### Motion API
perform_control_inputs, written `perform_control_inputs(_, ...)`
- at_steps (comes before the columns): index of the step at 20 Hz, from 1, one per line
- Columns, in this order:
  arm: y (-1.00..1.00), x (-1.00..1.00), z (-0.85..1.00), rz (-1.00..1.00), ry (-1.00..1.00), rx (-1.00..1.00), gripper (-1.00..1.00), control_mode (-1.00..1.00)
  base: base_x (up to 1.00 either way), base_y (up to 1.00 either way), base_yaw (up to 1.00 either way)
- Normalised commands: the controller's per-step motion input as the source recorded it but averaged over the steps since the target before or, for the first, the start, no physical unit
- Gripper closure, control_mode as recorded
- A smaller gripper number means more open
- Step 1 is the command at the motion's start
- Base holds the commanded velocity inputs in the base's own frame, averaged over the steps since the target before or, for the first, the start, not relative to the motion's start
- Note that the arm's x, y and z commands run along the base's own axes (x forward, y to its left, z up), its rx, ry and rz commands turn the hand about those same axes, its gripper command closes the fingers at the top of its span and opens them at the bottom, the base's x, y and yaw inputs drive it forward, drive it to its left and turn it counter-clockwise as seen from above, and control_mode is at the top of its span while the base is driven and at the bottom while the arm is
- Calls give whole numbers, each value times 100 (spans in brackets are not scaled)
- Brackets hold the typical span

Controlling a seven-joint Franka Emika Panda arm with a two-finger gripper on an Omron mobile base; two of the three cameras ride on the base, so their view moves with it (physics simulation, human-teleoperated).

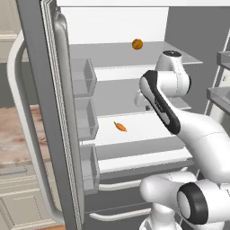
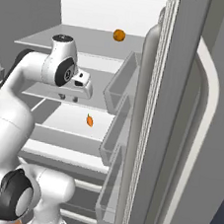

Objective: Fully open the fridge drawer.

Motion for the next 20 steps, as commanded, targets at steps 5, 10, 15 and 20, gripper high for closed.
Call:
perform_control_inputs(5,0,-26,0,0,0,0,-100,-100,0,0,0)
perform_control_inputs(10,0,-47,-16,0,-1,0,-100,-100,0,0,0)
perform_control_inputs(15,0,-27,-34,0,-1,0,-100,-100,0,0,0)
perform_control_inputs(20,0,-28,-44,0,0,0,-100,-100,0,0,0)
